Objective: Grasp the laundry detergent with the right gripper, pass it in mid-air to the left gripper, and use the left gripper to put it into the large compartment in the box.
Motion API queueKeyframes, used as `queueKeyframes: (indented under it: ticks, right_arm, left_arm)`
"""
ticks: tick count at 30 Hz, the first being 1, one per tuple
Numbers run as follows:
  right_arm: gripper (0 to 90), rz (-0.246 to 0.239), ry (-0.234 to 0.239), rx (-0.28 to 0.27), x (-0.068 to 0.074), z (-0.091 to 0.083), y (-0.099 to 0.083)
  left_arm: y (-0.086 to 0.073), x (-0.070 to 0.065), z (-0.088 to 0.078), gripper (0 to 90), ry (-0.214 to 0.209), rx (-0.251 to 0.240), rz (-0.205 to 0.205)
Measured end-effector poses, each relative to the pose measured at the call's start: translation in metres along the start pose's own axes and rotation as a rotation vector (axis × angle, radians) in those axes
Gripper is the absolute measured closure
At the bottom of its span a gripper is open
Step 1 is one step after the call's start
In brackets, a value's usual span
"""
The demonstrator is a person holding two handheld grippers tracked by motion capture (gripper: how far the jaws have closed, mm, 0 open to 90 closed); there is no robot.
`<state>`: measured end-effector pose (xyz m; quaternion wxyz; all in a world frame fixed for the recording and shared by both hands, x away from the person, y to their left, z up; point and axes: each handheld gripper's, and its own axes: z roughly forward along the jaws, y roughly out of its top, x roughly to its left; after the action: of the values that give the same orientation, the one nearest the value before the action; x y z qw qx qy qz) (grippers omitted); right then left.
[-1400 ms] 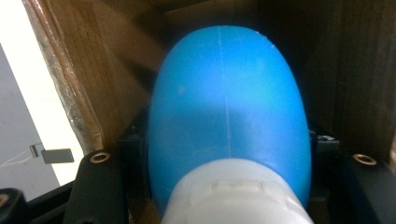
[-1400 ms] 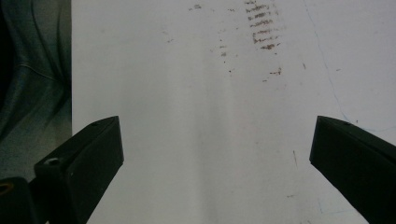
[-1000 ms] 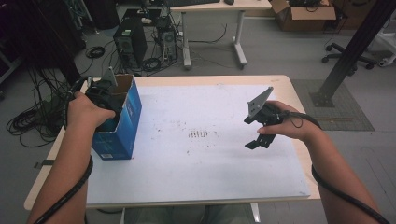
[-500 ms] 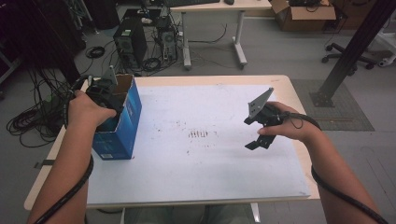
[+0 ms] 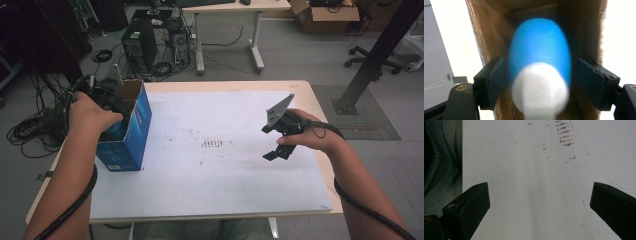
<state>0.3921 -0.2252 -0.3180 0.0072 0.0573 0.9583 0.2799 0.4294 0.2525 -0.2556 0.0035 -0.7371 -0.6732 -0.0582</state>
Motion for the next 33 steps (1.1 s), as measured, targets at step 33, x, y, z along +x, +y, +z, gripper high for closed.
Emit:
queueKeyframes:
  ticks: [33]
  right_arm:
    - [2.7,-0.004,-0.016,-0.011,0.006,-0.009,0.001]
  left_arm:
    - [-0.012,-0.04,-0.049,5.8,0.05,-0.07,0.176]
